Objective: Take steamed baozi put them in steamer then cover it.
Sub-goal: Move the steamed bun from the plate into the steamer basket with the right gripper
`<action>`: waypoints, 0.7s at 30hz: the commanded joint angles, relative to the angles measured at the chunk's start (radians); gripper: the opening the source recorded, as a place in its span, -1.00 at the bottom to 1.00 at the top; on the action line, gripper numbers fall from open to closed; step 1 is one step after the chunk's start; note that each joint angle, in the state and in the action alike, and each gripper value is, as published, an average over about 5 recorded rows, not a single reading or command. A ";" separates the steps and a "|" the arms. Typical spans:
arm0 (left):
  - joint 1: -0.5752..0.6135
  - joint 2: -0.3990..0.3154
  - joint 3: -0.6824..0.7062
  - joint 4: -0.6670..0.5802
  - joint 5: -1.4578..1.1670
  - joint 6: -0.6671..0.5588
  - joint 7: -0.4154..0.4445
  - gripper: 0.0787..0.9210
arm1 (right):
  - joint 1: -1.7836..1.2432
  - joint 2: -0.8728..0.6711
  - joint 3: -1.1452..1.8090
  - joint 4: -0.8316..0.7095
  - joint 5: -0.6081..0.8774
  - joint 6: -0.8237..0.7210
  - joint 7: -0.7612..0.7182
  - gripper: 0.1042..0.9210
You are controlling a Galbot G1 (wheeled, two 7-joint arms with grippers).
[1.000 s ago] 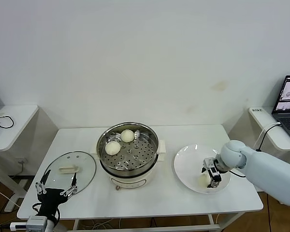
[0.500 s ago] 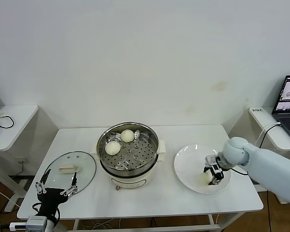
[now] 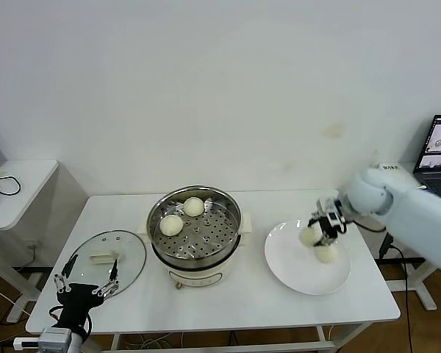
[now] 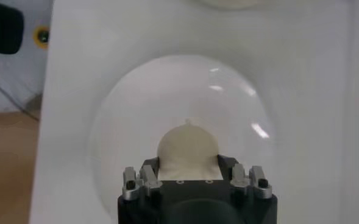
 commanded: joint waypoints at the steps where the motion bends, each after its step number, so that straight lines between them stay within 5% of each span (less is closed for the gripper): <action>1: 0.001 0.000 -0.002 -0.001 0.000 0.000 0.000 0.77 | 0.337 0.188 -0.134 -0.055 0.133 -0.007 0.010 0.25; 21: 0.011 -0.002 -0.037 -0.011 -0.010 0.000 -0.001 0.77 | 0.310 0.603 -0.297 -0.136 0.186 0.134 0.132 0.25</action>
